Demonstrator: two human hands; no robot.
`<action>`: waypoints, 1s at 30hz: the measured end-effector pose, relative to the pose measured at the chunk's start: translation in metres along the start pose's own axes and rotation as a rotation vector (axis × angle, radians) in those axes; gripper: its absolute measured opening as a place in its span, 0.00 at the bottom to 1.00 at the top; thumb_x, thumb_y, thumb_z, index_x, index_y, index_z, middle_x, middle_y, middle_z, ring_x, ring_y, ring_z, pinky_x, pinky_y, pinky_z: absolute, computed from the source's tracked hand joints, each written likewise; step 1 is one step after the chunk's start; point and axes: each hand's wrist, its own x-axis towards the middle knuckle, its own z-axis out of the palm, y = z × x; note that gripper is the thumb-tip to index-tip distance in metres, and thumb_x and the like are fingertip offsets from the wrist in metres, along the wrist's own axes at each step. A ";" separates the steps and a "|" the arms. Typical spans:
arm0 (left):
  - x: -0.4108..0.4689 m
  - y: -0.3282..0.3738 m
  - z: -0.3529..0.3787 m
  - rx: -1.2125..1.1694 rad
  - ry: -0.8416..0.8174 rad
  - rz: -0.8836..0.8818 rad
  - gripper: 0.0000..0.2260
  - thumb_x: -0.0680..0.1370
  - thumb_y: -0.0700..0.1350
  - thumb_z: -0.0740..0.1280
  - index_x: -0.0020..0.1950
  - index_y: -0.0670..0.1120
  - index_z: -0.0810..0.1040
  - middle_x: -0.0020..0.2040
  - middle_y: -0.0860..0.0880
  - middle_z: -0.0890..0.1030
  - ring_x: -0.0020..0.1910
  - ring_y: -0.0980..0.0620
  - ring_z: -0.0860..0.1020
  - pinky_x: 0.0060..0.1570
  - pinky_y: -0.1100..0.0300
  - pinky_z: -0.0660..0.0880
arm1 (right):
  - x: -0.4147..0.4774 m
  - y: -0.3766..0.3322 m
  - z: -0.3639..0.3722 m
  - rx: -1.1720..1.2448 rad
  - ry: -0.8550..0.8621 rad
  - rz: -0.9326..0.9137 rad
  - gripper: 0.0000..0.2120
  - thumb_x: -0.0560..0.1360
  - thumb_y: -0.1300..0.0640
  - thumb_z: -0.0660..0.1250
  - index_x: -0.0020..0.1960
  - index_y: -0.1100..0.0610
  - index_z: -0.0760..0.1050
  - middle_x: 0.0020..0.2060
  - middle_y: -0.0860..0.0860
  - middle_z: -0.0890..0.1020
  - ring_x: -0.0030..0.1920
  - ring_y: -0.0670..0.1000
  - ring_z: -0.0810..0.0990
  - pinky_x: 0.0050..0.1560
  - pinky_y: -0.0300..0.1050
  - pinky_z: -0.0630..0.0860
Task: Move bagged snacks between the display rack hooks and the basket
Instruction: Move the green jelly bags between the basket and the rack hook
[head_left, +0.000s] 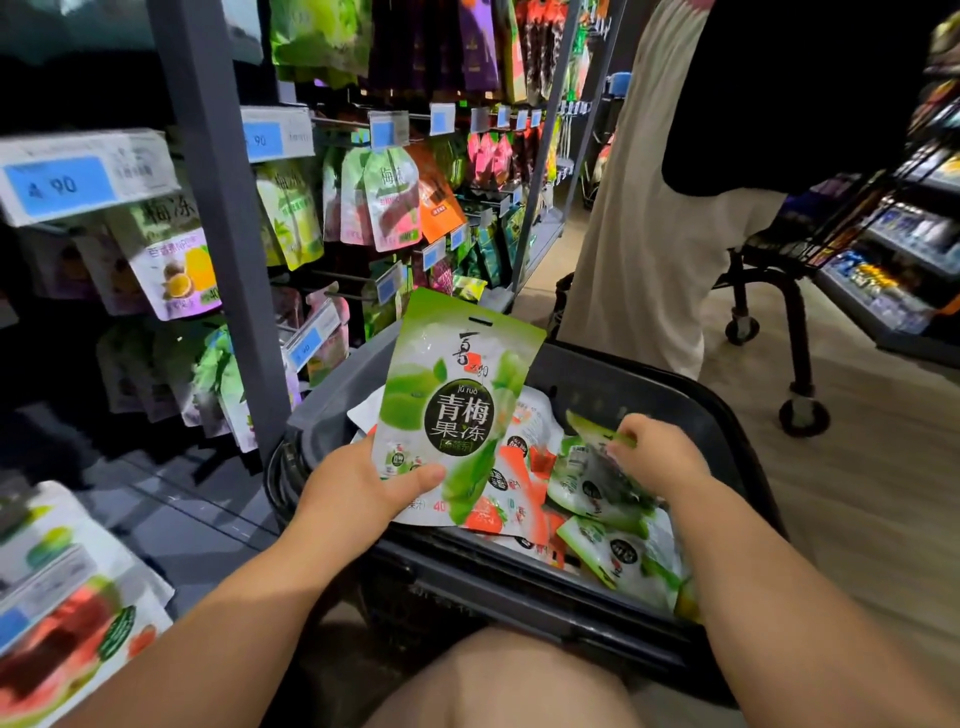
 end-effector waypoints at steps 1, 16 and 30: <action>0.000 -0.001 0.000 0.003 0.002 0.005 0.14 0.73 0.56 0.73 0.57 0.56 0.80 0.43 0.59 0.81 0.48 0.55 0.79 0.40 0.65 0.71 | -0.002 -0.002 -0.004 0.014 0.081 -0.011 0.08 0.80 0.47 0.63 0.48 0.51 0.73 0.41 0.52 0.80 0.42 0.55 0.78 0.40 0.49 0.77; 0.002 0.000 -0.001 0.000 0.010 0.007 0.13 0.73 0.56 0.73 0.55 0.56 0.80 0.46 0.56 0.82 0.48 0.53 0.78 0.39 0.71 0.68 | -0.003 -0.014 -0.011 0.777 0.459 -0.023 0.09 0.73 0.55 0.75 0.52 0.54 0.81 0.45 0.47 0.81 0.50 0.47 0.78 0.54 0.40 0.71; -0.002 0.001 0.001 -0.037 0.001 -0.014 0.14 0.72 0.55 0.74 0.56 0.55 0.81 0.46 0.57 0.83 0.48 0.54 0.79 0.40 0.67 0.70 | -0.002 -0.019 0.035 1.099 -0.133 0.256 0.14 0.68 0.63 0.79 0.50 0.58 0.79 0.42 0.53 0.83 0.43 0.54 0.80 0.39 0.45 0.72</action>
